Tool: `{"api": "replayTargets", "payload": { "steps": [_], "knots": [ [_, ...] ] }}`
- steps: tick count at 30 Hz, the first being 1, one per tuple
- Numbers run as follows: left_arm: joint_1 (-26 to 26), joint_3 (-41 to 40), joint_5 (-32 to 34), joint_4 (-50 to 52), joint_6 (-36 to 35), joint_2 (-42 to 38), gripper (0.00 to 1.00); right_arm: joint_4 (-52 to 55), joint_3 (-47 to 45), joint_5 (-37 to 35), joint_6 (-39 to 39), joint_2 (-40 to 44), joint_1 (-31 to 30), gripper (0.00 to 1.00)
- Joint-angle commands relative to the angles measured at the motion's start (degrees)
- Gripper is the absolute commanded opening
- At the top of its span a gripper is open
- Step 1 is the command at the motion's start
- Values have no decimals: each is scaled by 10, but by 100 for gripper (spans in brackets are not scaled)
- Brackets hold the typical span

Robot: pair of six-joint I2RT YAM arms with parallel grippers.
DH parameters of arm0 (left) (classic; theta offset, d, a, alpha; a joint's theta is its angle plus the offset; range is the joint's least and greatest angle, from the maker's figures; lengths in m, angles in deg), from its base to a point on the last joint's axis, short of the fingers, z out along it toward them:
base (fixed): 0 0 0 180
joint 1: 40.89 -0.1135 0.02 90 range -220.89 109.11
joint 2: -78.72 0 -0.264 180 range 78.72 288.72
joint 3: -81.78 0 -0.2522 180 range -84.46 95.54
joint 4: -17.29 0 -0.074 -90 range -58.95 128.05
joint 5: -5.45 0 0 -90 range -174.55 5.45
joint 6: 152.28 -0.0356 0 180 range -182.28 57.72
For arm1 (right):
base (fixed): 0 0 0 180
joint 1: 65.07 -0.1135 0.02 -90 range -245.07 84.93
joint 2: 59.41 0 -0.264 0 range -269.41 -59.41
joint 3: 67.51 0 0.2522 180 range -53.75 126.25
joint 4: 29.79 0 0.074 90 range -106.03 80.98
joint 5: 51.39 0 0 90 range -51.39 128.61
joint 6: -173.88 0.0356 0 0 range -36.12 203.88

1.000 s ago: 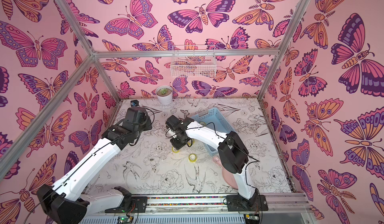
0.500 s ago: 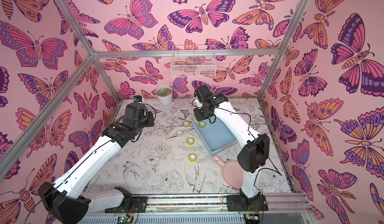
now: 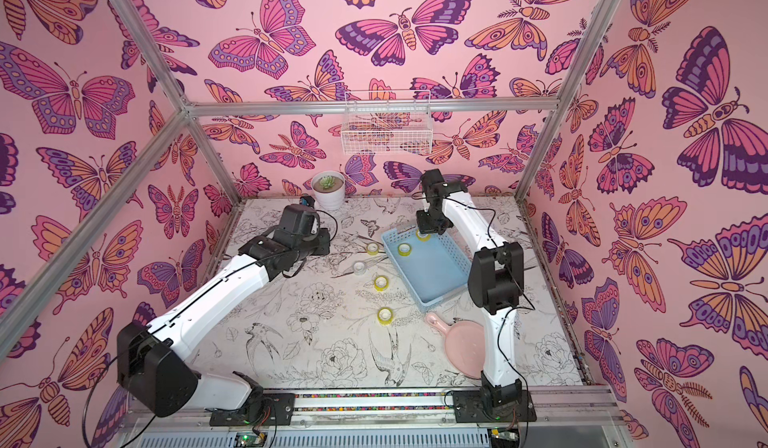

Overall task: Put the transparent tape into the storage box
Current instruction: Place the tape in the storage box.

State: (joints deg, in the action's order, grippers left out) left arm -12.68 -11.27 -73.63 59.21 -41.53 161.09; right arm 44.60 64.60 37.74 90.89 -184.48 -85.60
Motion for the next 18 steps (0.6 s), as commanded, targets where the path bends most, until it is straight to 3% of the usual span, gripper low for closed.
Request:
{"api": "replayTargets", "payload": {
  "steps": [1,18],
  "knots": [
    [2,13,-19,-12,-5,11,41,-11,23,-4,-2,-25,0,0],
    [2,17,-34,-11,-12,29,41,-74,10,-27,14,-87,5,0]
  ]
}}
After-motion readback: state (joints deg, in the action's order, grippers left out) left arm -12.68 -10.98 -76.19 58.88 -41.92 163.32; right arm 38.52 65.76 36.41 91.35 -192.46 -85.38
